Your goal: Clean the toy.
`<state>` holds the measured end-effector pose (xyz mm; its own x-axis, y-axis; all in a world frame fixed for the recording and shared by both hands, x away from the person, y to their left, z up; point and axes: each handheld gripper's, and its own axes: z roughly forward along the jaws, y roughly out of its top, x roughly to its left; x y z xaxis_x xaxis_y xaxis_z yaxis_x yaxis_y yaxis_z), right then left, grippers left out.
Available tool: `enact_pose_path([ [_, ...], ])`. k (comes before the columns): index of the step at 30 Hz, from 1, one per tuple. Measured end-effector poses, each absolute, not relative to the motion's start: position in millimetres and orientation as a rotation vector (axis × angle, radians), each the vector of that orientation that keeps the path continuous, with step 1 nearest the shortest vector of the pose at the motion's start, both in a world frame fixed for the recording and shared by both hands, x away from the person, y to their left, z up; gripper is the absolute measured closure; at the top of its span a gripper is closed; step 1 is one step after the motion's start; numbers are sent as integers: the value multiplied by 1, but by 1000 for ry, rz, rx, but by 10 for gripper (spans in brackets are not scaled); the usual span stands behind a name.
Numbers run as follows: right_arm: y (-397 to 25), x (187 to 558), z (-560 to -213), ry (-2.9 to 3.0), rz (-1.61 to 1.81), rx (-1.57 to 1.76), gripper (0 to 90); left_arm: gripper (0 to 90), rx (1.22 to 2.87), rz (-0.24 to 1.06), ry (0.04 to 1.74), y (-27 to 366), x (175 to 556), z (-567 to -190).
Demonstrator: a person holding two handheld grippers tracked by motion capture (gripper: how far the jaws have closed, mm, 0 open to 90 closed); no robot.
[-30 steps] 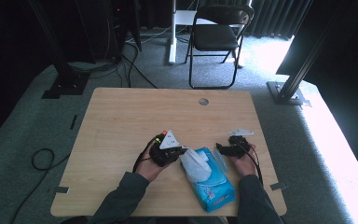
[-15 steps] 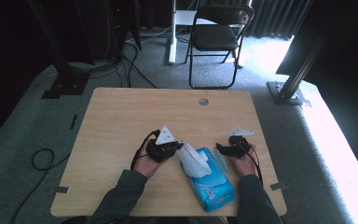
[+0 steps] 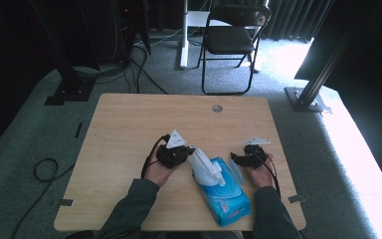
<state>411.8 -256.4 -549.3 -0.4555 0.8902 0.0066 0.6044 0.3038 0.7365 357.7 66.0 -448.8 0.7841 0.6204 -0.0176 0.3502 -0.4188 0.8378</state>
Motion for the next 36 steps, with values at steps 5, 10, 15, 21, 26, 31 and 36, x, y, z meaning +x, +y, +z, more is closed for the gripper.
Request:
enact_pose_path([
  [5,-256,412,-549,2173,960,1333,227,881,2066,328,697,58,354,-454],
  [10,-256,412,-549,2173,960,1334,227,865,2109,291,621,43,343,-458],
  [15,-256,412,-549,2173,960,1334,227,752,2134,241,547,30,333,-461],
  [21,-256,412,-549,2173,960,1334,227,636,2145,216,502,24,325,-460],
  [26,-256,412,-549,2173,960,1333,227,579,2147,175,457,19,320,-460],
  [31,-256,412,-549,2173,960,1333,227,540,2163,156,421,10,315,-465],
  [36,-256,412,-549,2173,960,1334,227,517,2194,169,387,0,310,-473],
])
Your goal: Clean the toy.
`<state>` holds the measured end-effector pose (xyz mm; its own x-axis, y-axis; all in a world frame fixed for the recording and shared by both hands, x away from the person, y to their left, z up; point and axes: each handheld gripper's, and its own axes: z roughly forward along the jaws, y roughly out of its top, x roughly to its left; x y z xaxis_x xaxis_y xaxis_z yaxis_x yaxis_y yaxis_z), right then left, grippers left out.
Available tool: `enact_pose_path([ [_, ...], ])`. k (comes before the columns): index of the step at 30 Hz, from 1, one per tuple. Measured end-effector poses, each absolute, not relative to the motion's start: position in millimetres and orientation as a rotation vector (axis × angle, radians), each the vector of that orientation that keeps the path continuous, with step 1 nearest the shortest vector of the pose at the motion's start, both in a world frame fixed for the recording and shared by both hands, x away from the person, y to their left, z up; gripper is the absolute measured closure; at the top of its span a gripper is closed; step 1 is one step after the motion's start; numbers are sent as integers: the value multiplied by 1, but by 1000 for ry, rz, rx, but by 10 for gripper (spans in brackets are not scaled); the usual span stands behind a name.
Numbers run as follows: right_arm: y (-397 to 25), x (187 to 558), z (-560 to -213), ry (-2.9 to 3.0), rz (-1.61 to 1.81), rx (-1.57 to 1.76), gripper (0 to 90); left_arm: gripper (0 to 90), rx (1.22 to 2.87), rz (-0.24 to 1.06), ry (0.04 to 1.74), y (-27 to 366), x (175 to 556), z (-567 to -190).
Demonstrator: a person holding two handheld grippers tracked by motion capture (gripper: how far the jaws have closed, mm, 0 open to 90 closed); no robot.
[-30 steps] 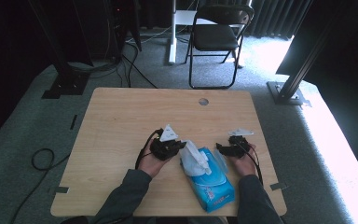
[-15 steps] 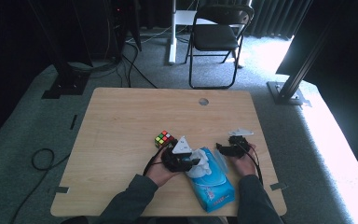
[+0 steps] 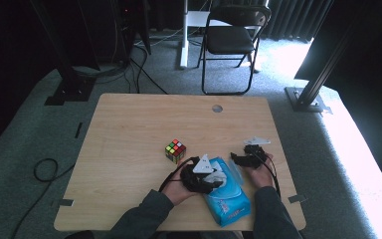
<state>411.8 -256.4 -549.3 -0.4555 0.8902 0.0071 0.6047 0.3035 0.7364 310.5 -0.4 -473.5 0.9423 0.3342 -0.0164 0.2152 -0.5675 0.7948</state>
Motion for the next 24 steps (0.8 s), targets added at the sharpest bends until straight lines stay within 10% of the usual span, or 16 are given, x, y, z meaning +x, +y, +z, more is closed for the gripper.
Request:
enact_pose_path([
  [14,-256,412,-549,2172,960,1334,226,786,2243,288,348,-7,304,-479],
  [24,-256,412,-549,2173,960,1333,226,820,2204,306,400,9,313,-471],
])
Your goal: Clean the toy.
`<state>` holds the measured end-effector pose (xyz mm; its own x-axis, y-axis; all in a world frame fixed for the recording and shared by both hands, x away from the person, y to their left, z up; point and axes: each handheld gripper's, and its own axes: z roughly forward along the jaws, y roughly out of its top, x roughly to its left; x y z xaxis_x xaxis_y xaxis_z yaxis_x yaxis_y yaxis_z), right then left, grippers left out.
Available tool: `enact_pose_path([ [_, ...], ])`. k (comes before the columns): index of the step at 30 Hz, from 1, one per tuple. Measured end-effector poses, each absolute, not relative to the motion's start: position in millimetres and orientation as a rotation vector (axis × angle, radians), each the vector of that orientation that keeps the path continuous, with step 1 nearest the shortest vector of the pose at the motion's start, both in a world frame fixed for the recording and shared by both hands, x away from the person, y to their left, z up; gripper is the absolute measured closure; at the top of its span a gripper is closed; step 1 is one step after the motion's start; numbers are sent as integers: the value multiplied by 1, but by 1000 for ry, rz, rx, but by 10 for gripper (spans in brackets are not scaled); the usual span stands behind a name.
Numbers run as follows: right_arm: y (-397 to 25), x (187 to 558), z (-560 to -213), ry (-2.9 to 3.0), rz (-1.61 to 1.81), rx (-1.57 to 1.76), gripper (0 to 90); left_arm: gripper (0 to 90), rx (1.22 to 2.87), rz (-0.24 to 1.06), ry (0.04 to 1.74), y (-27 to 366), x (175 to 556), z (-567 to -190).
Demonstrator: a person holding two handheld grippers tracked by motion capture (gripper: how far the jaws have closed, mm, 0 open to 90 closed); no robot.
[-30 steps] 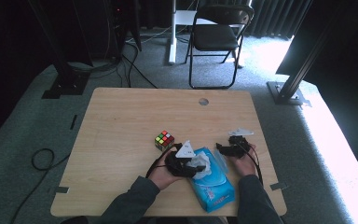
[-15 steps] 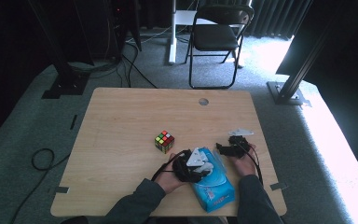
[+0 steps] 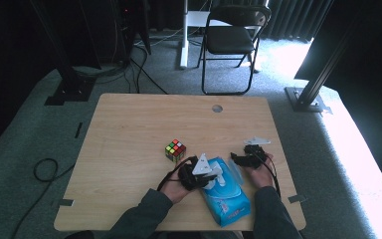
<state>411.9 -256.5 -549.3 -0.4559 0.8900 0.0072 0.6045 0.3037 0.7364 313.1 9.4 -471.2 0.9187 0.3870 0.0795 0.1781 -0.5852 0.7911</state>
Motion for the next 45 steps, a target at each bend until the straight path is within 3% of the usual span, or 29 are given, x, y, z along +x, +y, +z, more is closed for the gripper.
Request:
enact_pose_path([
  [19,-256,412,-549,2174,960,1333,226,828,2084,392,662,72,344,-463],
  [39,-255,412,-549,2161,956,1346,238,828,1995,455,790,120,355,-452],
  [45,-252,410,-546,2177,947,1347,332,827,1980,471,817,130,356,-451],
])
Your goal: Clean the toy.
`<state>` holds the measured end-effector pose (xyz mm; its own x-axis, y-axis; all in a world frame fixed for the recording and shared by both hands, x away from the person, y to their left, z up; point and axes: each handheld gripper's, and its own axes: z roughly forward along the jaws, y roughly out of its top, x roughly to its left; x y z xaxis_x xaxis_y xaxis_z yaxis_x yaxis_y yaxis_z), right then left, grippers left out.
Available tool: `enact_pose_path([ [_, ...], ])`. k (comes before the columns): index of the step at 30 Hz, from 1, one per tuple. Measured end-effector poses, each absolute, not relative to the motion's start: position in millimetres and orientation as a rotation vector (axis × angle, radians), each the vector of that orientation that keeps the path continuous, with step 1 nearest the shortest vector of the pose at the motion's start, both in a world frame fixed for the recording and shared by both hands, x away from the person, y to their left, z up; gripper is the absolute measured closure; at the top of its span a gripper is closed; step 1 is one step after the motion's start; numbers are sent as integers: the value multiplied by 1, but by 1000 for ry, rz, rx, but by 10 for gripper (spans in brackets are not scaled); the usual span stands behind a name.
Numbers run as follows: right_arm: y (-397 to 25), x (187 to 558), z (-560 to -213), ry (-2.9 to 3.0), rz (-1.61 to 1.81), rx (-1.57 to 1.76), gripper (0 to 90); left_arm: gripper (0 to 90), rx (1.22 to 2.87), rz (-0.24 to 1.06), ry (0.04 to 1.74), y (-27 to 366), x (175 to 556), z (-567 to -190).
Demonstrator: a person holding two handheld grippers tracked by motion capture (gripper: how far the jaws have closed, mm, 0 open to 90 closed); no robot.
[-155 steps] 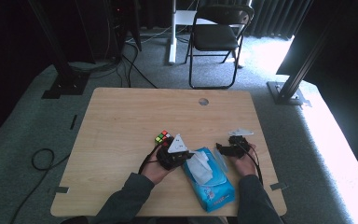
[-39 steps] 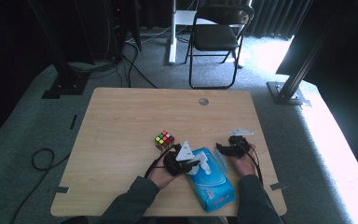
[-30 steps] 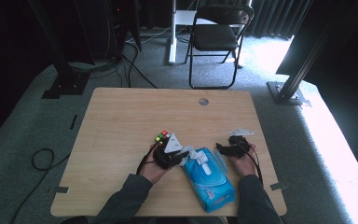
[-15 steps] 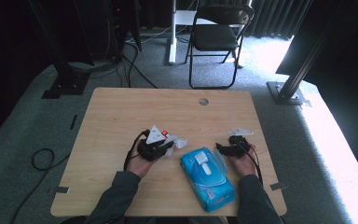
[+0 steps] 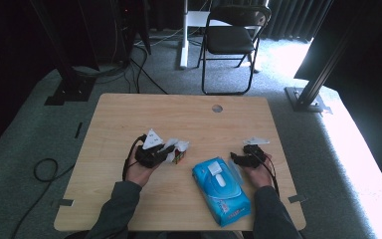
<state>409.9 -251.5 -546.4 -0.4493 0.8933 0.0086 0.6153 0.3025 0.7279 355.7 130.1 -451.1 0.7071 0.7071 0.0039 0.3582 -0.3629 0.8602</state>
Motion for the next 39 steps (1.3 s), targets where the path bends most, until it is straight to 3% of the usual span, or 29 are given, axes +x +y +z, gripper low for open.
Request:
enact_pose_path([
  [6,-249,408,-545,2166,957,1336,507,827,1987,487,833,135,357,-453],
  [19,-243,409,-538,2188,1025,1329,606,827,1972,493,877,149,363,-456],
  [39,-214,419,-489,2209,1195,1155,608,827,1954,505,929,163,367,-458],
])
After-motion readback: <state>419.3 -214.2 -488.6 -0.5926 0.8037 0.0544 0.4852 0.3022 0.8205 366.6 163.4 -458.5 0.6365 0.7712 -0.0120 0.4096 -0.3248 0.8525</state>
